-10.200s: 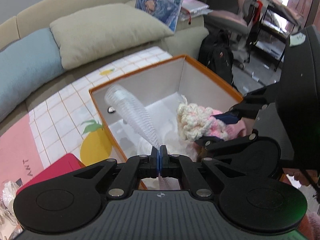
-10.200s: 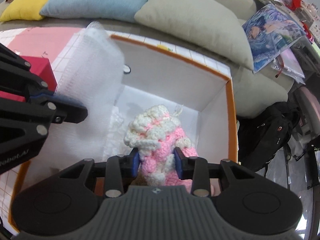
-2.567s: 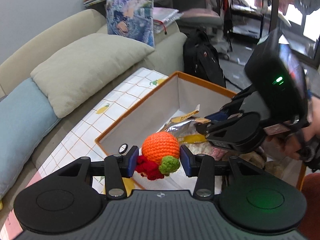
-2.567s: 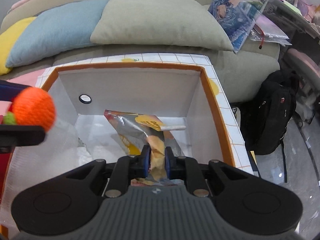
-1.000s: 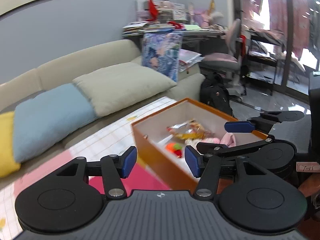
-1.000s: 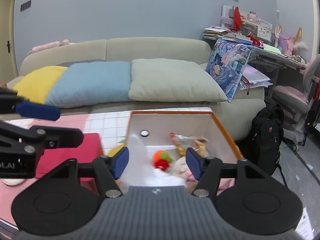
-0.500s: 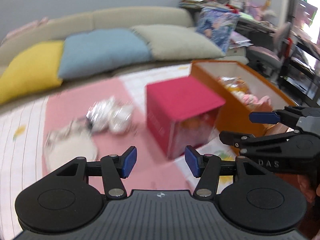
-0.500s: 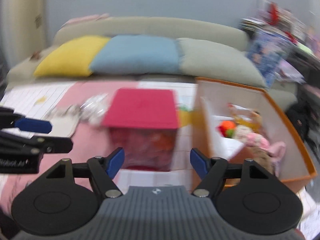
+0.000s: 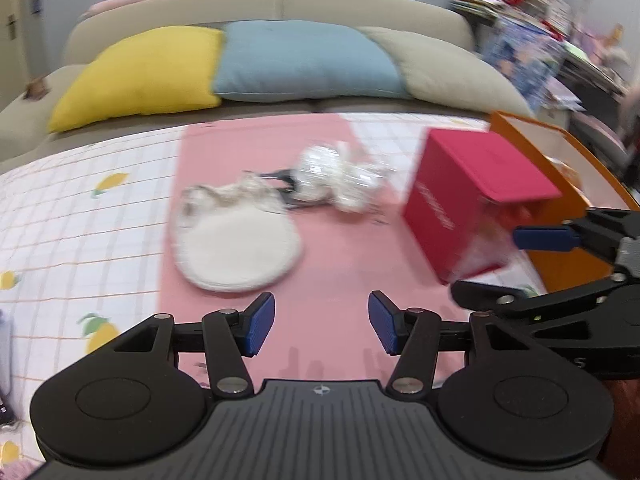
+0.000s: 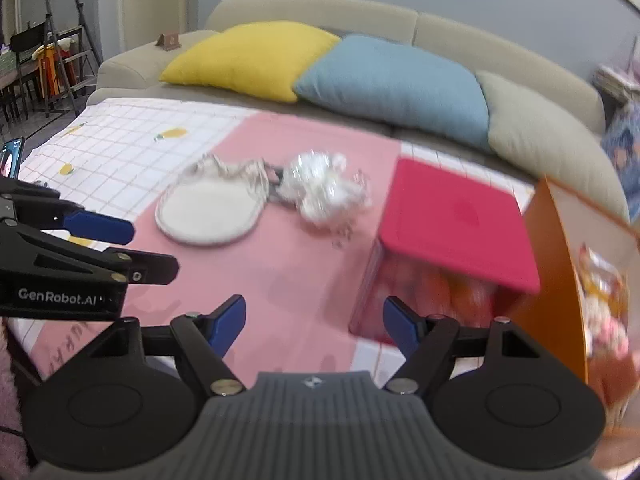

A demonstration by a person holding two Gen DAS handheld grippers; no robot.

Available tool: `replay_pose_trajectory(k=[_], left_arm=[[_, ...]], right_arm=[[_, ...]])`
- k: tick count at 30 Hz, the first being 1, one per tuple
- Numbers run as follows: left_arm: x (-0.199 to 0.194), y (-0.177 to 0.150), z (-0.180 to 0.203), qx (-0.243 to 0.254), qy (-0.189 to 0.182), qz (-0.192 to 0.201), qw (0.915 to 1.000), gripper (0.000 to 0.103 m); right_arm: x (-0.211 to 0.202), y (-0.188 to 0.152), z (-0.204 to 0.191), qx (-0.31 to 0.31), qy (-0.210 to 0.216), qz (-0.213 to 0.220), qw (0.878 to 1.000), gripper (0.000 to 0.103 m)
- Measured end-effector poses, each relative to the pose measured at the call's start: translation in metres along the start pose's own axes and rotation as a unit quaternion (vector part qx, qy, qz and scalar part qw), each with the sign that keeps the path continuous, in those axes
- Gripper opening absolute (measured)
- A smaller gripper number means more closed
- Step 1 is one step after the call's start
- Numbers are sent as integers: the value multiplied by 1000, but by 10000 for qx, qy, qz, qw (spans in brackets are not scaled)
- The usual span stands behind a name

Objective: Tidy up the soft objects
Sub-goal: 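Move both tools back over the white cloth bag and wrapped bundle, then grasp the plastic-wrapped bundle with the right tool while the left grasps the white cloth bag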

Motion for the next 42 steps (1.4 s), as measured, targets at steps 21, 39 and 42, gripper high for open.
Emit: replay_pose_trajectory(k=[21,39,42], left_arm=[[70,51,-95,-878,444,-260,9948,83],[114,43,-100,-1233,480,-720,9886,86],[115,43,-91,-1069,356,-707,9911,80]], right_arm=[[120,104,-15,-1483,-631,-106,9869,85],[170,94,-31,-1604,-1106,-629,9788,84],[175,87,-32,-1616,-955,-778,9791,64]])
Point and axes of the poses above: each gripper's, at about its wrist camera, not at the fingertips, and x roughly the way its jaws point, z to its right, y to its top, the point moved 4 cm from there along x, roughly the way its jaws point, and after that the axes turned 5 degrees about -z, right-handed, at the moved point
